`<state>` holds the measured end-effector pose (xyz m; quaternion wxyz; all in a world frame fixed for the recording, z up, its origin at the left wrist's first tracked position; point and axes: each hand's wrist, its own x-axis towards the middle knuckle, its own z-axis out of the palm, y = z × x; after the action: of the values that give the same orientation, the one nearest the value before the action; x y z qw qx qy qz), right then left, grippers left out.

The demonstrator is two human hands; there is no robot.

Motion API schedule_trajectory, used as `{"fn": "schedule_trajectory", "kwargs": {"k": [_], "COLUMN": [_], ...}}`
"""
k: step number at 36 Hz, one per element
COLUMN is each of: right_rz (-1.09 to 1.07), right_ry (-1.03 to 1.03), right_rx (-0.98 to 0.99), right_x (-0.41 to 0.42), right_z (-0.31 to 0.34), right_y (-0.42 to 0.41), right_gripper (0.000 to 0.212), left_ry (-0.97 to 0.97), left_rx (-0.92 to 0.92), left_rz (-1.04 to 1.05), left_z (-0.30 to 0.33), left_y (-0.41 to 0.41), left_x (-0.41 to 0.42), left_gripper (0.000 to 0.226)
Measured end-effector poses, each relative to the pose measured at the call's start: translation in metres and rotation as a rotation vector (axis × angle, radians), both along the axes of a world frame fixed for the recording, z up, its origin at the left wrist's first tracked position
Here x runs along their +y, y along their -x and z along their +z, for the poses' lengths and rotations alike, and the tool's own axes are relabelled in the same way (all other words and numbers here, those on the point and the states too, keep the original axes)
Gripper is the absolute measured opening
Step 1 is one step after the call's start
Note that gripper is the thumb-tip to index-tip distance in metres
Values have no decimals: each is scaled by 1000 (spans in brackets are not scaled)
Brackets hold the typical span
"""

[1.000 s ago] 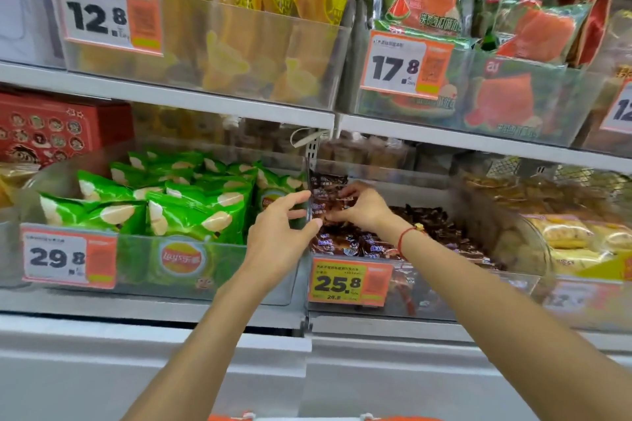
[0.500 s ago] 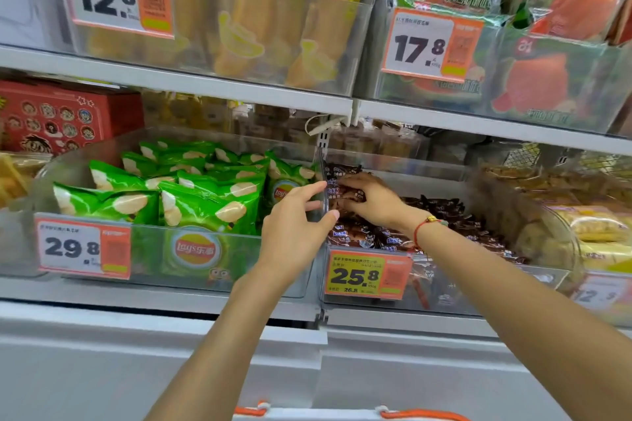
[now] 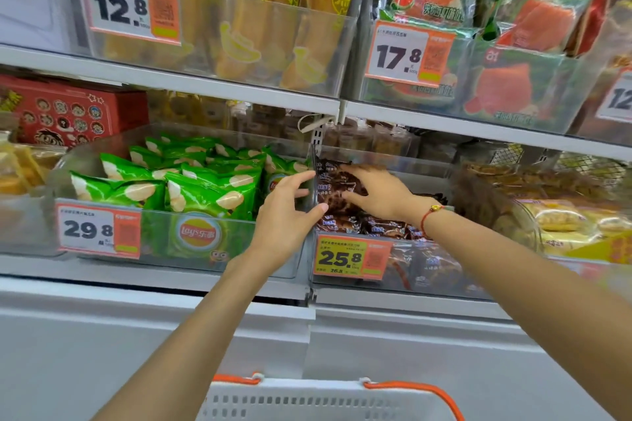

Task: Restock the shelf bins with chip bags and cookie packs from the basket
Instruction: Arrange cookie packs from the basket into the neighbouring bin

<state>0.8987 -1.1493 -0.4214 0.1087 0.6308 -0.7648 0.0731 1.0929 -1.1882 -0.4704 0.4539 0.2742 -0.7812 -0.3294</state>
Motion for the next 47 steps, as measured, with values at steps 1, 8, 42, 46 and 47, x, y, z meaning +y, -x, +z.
{"fn": "schedule_trajectory", "kwargs": {"k": [1,8,42,46,47], "right_rz": [7,235,368,371,350], "right_ry": [27,323,-623,-619,-641], "right_rx": [-19,-241,-307,-312,-370], "right_x": [10,90,161,158,155], "right_z": [2,-12,-374,-381,-379], "right_y": [-2,-41,-194,-192,-189], "right_gripper": [58,22,63,54,54], "left_ry": [29,93,-53,-268,-378], "left_rx": [4,56,-1509,-1445,-1396], "left_rz": [5,7,-339,-358,-373], "left_z": [0,-1,-309,-305,-302], "left_y": [-3,-40,-152,-152,-152], "left_x": [4,38,121,114,111], "left_gripper": [55,33,56,55,56]}}
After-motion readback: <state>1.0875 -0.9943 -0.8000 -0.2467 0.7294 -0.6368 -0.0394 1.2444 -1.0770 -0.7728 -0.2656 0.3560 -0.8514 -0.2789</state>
